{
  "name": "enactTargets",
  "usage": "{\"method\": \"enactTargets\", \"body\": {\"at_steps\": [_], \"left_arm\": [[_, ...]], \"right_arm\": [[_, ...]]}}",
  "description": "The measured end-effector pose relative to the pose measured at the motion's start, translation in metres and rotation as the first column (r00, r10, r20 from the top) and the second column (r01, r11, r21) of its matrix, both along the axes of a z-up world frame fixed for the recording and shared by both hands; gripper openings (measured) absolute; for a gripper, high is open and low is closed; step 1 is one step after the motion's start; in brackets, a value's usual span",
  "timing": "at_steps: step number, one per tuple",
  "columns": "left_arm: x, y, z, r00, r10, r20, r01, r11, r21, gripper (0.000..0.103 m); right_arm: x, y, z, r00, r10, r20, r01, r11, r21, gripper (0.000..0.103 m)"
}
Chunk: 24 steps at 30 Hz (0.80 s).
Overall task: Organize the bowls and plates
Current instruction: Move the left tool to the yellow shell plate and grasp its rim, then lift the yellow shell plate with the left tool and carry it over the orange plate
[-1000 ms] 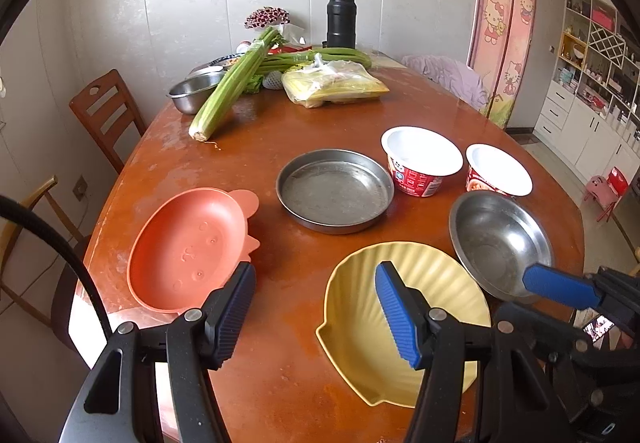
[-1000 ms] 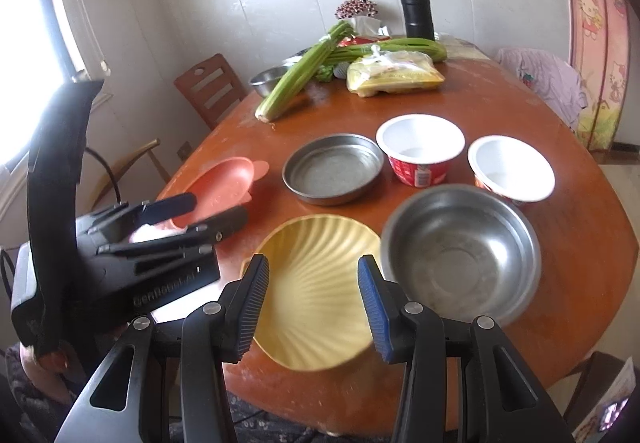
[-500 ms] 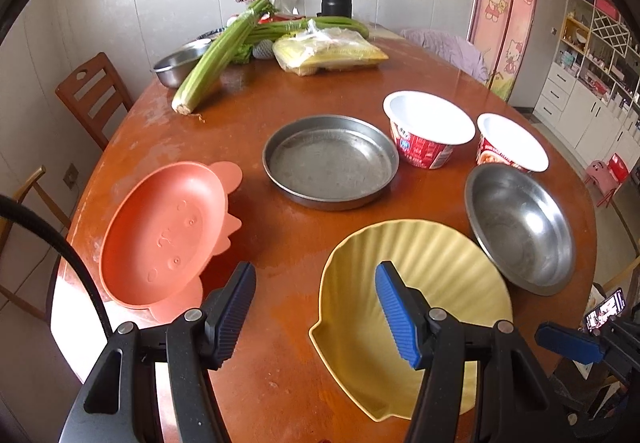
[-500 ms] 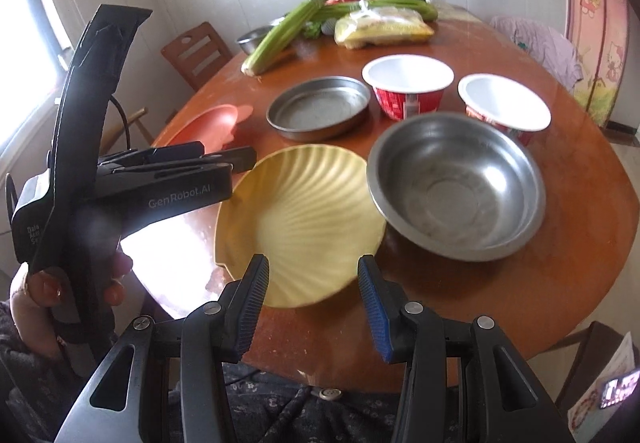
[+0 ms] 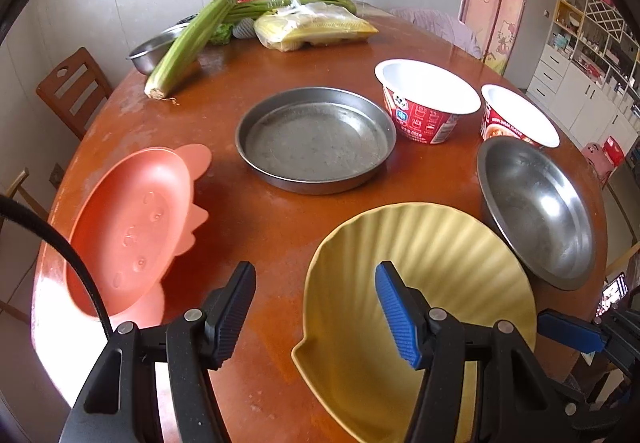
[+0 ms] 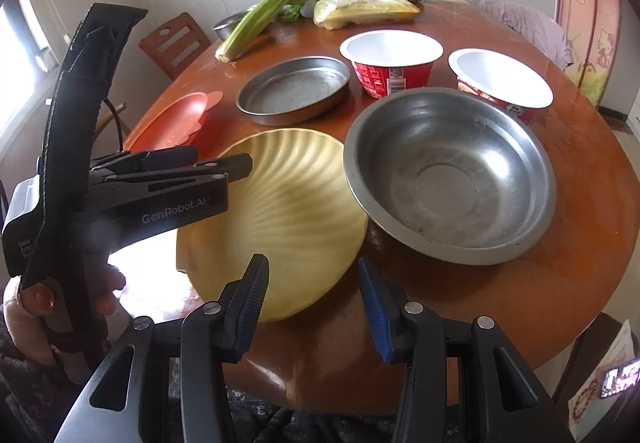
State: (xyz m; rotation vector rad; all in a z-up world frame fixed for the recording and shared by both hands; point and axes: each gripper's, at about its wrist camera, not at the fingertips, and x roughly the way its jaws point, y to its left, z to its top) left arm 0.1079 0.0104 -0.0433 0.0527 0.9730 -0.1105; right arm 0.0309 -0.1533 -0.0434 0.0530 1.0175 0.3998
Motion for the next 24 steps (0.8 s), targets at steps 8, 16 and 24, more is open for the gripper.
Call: {"method": "enactTargets", "body": {"at_steps": [8, 16, 24], "left_arm": [[0.008, 0.000, -0.012, 1.000, -0.002, -0.025, 0.002, 1.000, -0.013, 0.062], [0.003, -0.007, -0.012, 0.998, -0.050, -0.024, 0.049, 0.998, -0.043, 0.055], [-0.005, -0.002, -0.008, 0.999, -0.036, -0.013, 0.036, 0.999, -0.033, 0.055]], "right_arm": [[0.008, 0.008, -0.008, 1.000, 0.009, 0.022, -0.008, 0.999, -0.036, 0.048], [0.009, 0.022, -0.012, 0.998, 0.050, 0.042, -0.047, 0.995, -0.086, 0.045], [0.003, 0.027, -0.009, 0.996, 0.072, 0.061, -0.066, 0.994, -0.089, 0.045]]}}
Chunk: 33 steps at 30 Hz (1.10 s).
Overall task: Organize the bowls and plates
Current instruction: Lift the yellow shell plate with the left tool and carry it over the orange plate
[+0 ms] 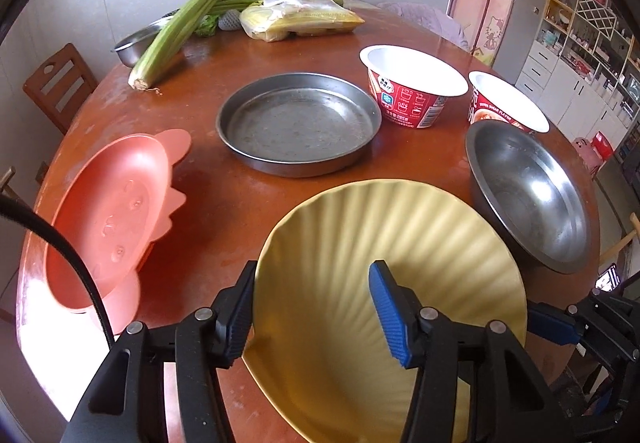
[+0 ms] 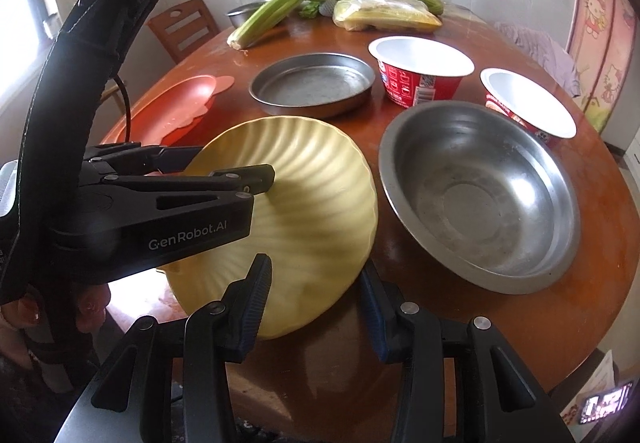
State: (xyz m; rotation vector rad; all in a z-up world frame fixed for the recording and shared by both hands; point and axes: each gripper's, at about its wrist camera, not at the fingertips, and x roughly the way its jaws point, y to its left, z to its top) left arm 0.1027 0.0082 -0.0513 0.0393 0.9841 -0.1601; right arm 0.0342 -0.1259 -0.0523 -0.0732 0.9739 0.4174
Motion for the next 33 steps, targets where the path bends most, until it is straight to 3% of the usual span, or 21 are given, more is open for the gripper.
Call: {"method": "enactTargets", "body": {"at_steps": [20, 33], "left_arm": [[-0.024, 0.051, 0.062, 0.986, 0.113, 0.123, -0.117, 0.993, 0.021, 0.055], [-0.002, 0.106, 0.104, 0.968, 0.181, 0.171, -0.186, 0.982, 0.012, 0.055]], "right_arm": [[-0.002, 0.040, 0.046, 0.993, 0.105, 0.049, -0.110, 0.989, 0.098, 0.046], [0.025, 0.087, 0.089, 0.983, 0.145, 0.114, -0.161, 0.977, 0.140, 0.046]]}}
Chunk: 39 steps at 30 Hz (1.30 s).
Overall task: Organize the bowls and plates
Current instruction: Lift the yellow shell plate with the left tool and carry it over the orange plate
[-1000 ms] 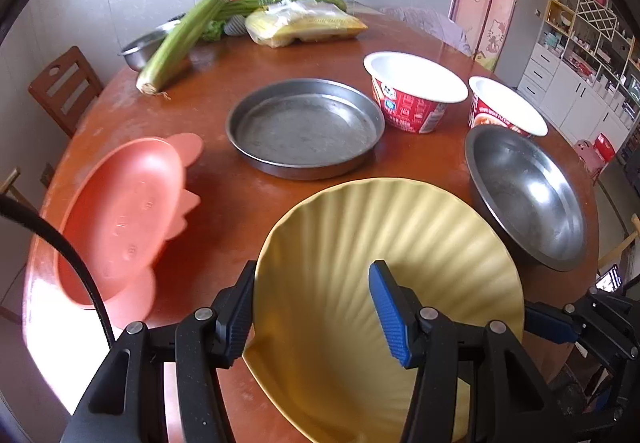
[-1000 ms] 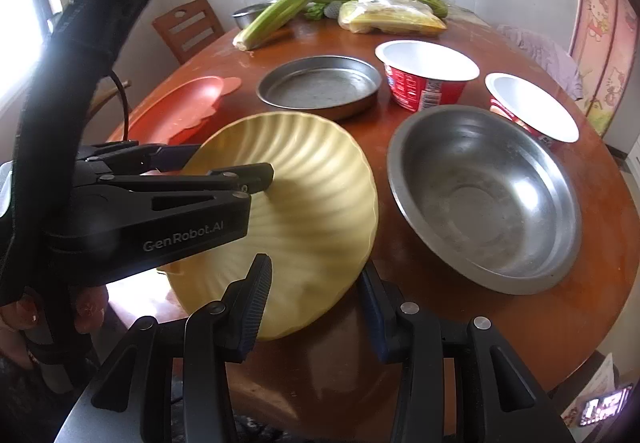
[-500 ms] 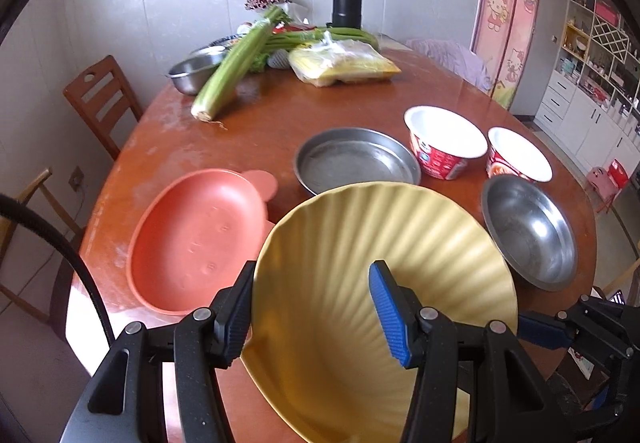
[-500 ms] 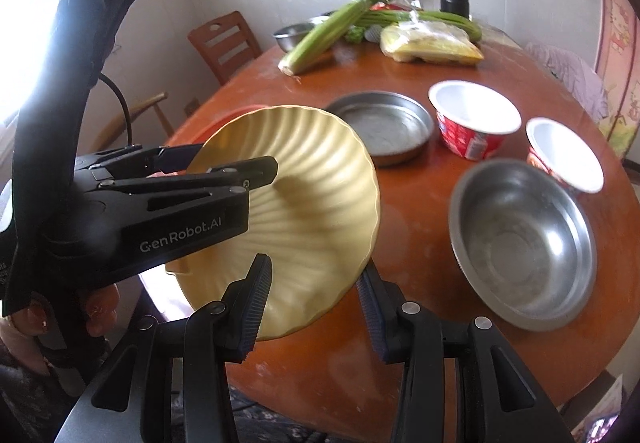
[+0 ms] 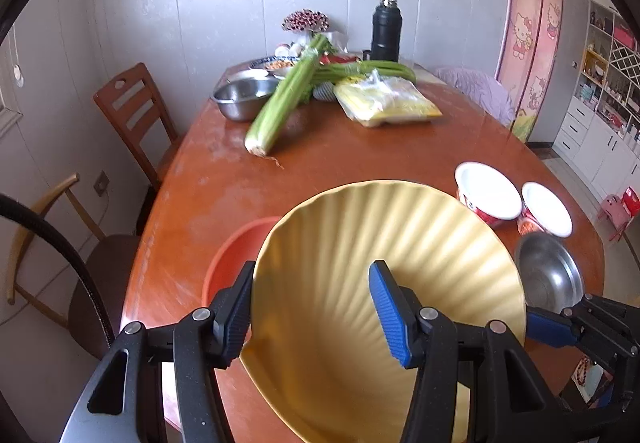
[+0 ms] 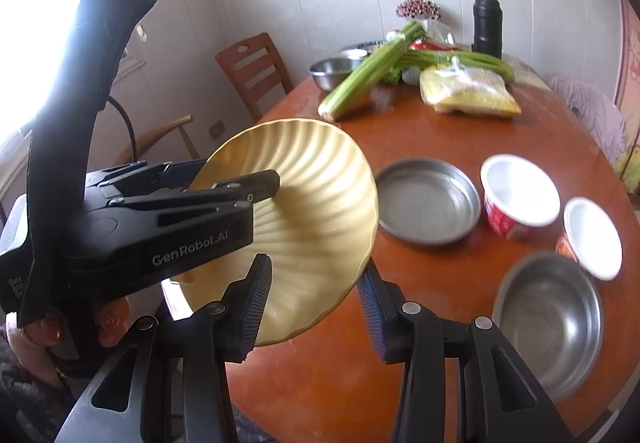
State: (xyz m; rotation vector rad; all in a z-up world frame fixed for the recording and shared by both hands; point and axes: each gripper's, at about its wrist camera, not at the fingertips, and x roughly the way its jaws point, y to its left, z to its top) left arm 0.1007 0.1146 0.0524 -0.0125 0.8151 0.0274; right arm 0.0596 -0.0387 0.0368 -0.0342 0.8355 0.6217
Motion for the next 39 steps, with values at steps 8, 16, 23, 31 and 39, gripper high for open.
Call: {"method": "enactTargets", "body": {"at_steps": [8, 16, 23, 31, 39], "left_arm": [[0.022, 0.024, 0.016, 0.999, 0.030, 0.022, -0.030, 0.999, 0.020, 0.055], [0.038, 0.051, 0.016, 0.998, 0.064, 0.017, -0.064, 0.998, 0.015, 0.055], [0.049, 0.070, -0.002, 0.996, 0.082, -0.020, -0.082, 0.997, 0.004, 0.055], [0.061, 0.076, -0.030, 0.995, 0.072, -0.071, -0.073, 0.997, -0.003, 0.055], [0.077, 0.078, -0.054, 0.991, 0.058, -0.124, -0.058, 0.998, 0.004, 0.055]], "right_arm": [[0.030, 0.026, 0.017, 1.000, -0.009, 0.008, 0.009, 1.000, 0.019, 0.047], [0.042, 0.055, 0.025, 1.000, 0.015, 0.011, -0.016, 1.000, 0.017, 0.047], [0.048, 0.072, 0.009, 0.999, 0.037, -0.025, -0.037, 0.999, 0.010, 0.047], [0.057, 0.081, -0.017, 0.997, 0.031, -0.075, -0.032, 0.999, -0.005, 0.047], [0.064, 0.085, -0.041, 0.992, 0.031, -0.126, -0.034, 0.999, -0.017, 0.047]]}}
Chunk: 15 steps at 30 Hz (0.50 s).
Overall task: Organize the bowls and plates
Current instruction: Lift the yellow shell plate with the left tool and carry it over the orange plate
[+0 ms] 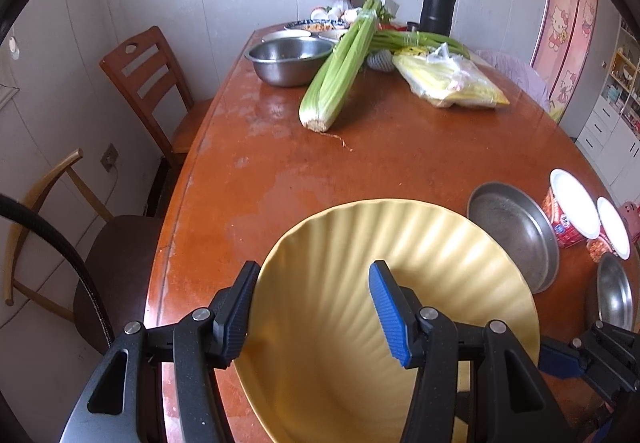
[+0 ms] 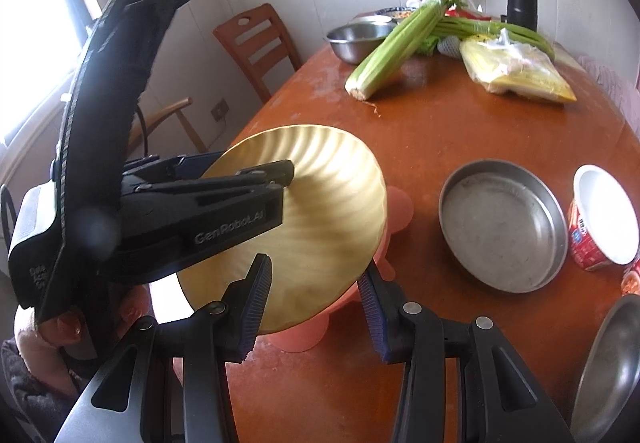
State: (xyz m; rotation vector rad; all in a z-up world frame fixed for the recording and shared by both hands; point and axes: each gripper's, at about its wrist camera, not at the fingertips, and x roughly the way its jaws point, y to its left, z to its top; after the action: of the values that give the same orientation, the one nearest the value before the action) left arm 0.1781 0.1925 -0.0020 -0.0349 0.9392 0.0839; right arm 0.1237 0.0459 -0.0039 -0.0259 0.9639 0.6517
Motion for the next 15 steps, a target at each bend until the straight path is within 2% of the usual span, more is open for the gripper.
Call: {"method": "enactTargets", "body": {"at_steps": [15], "left_arm": [[0.017, 0.009, -0.035, 0.999, -0.012, -0.052, 0.010, 0.999, -0.031, 0.055]], "right_arm": [[0.011, 0.014, -0.027, 0.998, -0.012, -0.068, 0.011, 1.000, -0.023, 0.047]]}}
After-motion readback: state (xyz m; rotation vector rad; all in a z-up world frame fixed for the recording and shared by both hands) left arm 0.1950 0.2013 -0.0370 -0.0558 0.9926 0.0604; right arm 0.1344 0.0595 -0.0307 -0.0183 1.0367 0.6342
